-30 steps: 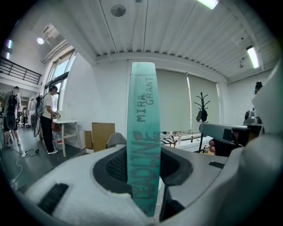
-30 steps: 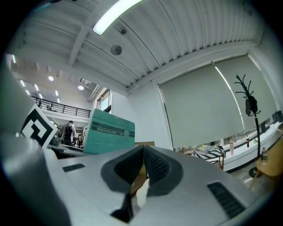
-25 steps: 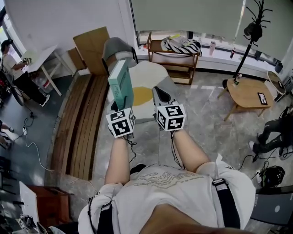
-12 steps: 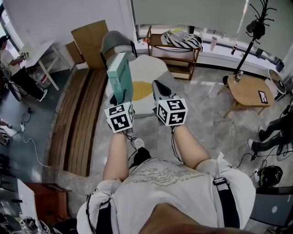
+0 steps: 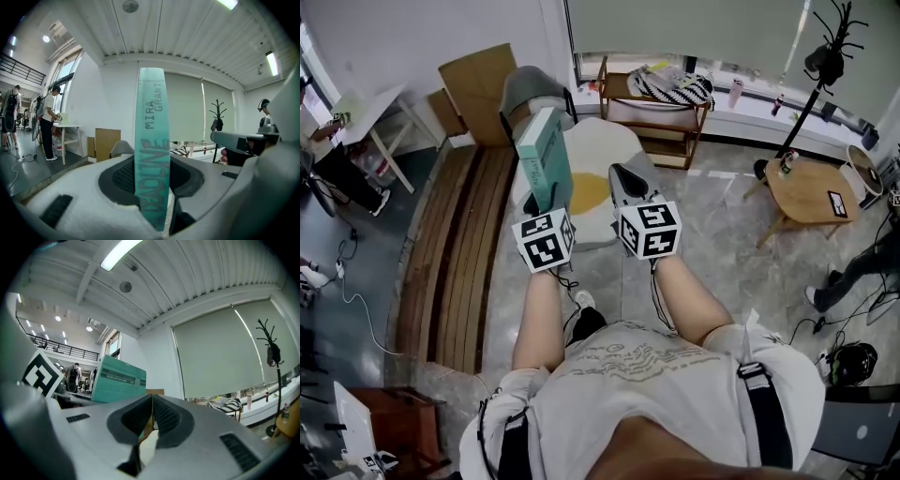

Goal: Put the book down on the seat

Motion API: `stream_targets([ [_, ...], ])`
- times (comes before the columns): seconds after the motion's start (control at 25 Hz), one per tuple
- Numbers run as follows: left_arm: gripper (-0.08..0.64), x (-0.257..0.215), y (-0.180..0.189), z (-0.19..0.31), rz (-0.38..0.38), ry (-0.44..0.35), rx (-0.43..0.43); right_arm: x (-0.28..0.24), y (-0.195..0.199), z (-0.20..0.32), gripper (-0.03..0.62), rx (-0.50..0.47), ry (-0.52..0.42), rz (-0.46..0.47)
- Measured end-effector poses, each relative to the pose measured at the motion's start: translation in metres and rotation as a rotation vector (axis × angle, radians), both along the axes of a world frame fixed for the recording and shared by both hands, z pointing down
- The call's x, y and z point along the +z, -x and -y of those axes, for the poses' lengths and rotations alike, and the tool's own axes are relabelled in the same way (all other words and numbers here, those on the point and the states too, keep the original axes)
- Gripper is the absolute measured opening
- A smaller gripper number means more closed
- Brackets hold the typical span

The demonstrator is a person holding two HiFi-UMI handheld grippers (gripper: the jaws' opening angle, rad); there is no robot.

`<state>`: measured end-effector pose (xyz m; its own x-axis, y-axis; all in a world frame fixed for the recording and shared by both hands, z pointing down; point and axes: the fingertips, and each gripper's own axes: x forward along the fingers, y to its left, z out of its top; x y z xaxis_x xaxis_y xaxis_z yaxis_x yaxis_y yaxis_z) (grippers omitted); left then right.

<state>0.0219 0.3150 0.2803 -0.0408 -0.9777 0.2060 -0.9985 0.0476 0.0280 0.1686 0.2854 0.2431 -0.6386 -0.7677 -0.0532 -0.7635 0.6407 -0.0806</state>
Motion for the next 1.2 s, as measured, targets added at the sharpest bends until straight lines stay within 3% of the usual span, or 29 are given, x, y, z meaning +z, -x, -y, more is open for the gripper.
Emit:
stream_targets([
  [0.8, 0.160, -0.003, 0.090, 0.138, -0.015, 0.025, 0.032, -0.015, 0.094, 0.135, 0.029, 0.009, 0.004, -0.011],
  [1.2, 0.160, -0.001, 0.143, 0.205, -0.019, 0.036, 0.074, -0.013, 0.145, 0.200, 0.029, 0.060, 0.024, -0.004],
])
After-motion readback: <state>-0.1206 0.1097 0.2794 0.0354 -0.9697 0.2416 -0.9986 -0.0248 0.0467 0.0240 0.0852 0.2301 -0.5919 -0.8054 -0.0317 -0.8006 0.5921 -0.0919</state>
